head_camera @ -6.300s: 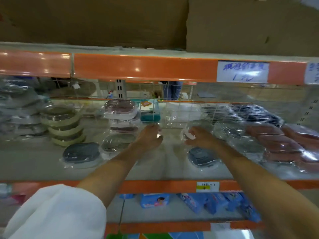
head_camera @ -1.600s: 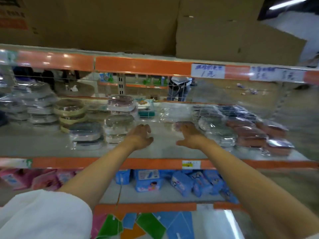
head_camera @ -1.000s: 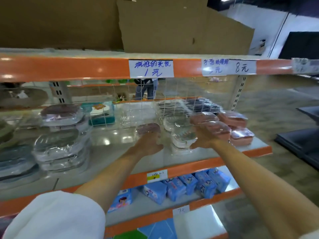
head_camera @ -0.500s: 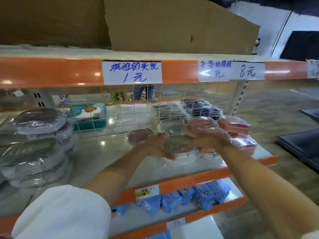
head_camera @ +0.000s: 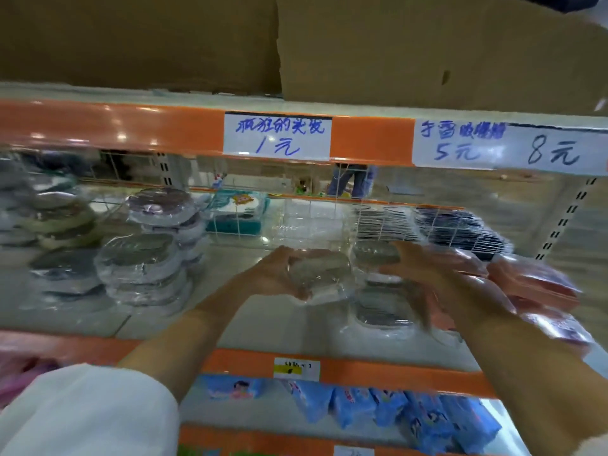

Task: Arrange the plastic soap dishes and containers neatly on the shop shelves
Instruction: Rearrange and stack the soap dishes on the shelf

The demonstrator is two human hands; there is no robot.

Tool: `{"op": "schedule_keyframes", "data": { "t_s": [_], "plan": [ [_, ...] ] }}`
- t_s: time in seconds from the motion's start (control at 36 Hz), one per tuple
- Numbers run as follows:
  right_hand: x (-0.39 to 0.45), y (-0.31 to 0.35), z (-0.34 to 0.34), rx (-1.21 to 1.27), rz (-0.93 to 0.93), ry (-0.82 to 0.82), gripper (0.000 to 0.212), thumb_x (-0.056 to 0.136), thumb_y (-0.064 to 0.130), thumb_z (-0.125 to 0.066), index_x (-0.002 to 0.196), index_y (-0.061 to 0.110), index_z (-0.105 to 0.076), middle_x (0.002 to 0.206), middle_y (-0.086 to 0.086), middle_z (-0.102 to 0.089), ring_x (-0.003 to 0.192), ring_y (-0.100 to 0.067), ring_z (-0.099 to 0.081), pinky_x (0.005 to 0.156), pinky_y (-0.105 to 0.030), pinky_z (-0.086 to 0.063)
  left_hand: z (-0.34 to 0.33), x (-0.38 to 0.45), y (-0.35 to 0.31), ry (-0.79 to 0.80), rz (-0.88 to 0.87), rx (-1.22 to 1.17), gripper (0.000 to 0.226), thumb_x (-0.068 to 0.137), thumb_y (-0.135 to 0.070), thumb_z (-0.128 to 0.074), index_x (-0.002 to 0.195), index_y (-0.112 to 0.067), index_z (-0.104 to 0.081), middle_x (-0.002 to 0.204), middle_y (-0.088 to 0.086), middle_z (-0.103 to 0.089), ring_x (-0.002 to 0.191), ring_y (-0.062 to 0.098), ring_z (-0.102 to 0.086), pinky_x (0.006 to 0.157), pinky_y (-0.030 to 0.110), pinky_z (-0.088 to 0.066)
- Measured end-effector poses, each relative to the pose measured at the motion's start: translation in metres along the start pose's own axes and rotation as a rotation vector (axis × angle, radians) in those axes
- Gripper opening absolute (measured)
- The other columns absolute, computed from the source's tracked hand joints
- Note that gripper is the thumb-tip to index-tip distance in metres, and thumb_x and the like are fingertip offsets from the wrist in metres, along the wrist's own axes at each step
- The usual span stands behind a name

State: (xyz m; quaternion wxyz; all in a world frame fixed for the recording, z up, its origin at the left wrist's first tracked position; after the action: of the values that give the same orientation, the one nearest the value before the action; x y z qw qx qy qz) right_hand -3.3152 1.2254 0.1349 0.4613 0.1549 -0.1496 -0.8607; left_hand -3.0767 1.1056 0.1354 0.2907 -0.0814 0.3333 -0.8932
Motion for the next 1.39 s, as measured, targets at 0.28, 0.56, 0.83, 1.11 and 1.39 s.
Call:
{"op": "schedule_keyframes", "data": {
  "t_s": [0.28,0.56,0.83,1.11,1.39],
  "plan": [
    [0.022,0.02,-0.011,-0.381,0.057,0.062,0.101,0.074,0.05,-0.077,0.149,0.009,-0.024,0.154,-0.021,-0.027,0.142,-0.039,-0.022,0.117,-0.053,-0.015,0.025,-0.037,0.043,-0.237,0.239,0.013,0.081,0.043,-0.05,-0.087,0.104,-0.006,-0.059,0.1,0.003,-0.054,0.089,0.019,-0.055,0.066,0.024,-0.043],
    [0.024,0.02,-0.014,-0.37,-0.048,0.029,0.113,0.069,0.069,-0.07,0.146,-0.001,-0.026,0.156,-0.026,-0.012,0.143,-0.044,-0.01,0.117,-0.056,-0.012,0.038,-0.046,0.067,-0.263,0.282,0.076,0.07,0.062,-0.032,-0.088,0.116,-0.011,-0.049,0.111,0.001,-0.046,0.096,0.015,-0.047,0.062,0.021,-0.035],
    [0.02,0.068,-0.003,-0.125,0.039,-0.119,0.086,0.074,0.064,-0.069,0.132,0.007,-0.044,0.129,-0.014,-0.052,0.12,-0.031,-0.048,0.102,-0.04,-0.034,0.055,-0.033,0.095,-0.171,0.325,0.278,0.083,0.065,-0.039,-0.084,0.127,-0.005,-0.041,0.128,0.01,-0.042,0.116,0.026,-0.043,0.083,0.029,-0.038],
    [0.02,0.122,-0.029,-0.077,0.088,-0.085,0.083,0.072,0.059,-0.074,0.134,0.013,-0.044,0.128,-0.012,-0.045,0.122,-0.033,-0.04,0.099,-0.039,-0.032,0.055,0.002,0.116,-0.067,0.282,0.542,0.088,0.075,-0.049,-0.075,0.138,-0.003,-0.034,0.138,0.014,-0.038,0.13,0.029,-0.034,0.103,0.034,-0.034],
    [0.02,0.163,-0.051,-0.011,0.107,-0.119,0.077,0.071,0.043,-0.082,0.13,0.008,-0.045,0.122,-0.011,-0.044,0.117,-0.026,-0.039,0.094,-0.035,-0.038,0.046,0.02,0.131,-0.001,0.181,0.596,0.048,0.097,-0.037,-0.044,0.135,-0.009,-0.049,0.136,0.012,-0.047,0.128,0.031,-0.041,0.109,0.039,-0.03]
  ]
}}
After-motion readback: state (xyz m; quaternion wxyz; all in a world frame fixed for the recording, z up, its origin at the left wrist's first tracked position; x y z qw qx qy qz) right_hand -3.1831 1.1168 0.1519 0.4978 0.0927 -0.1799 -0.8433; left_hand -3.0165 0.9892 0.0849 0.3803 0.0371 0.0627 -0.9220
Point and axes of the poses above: each hand's wrist, its own x-axis towards the middle knuckle, its own z-axis out of the back of the hand, y = z × x, the point moved 6 cm from there along x, towards the middle knuckle
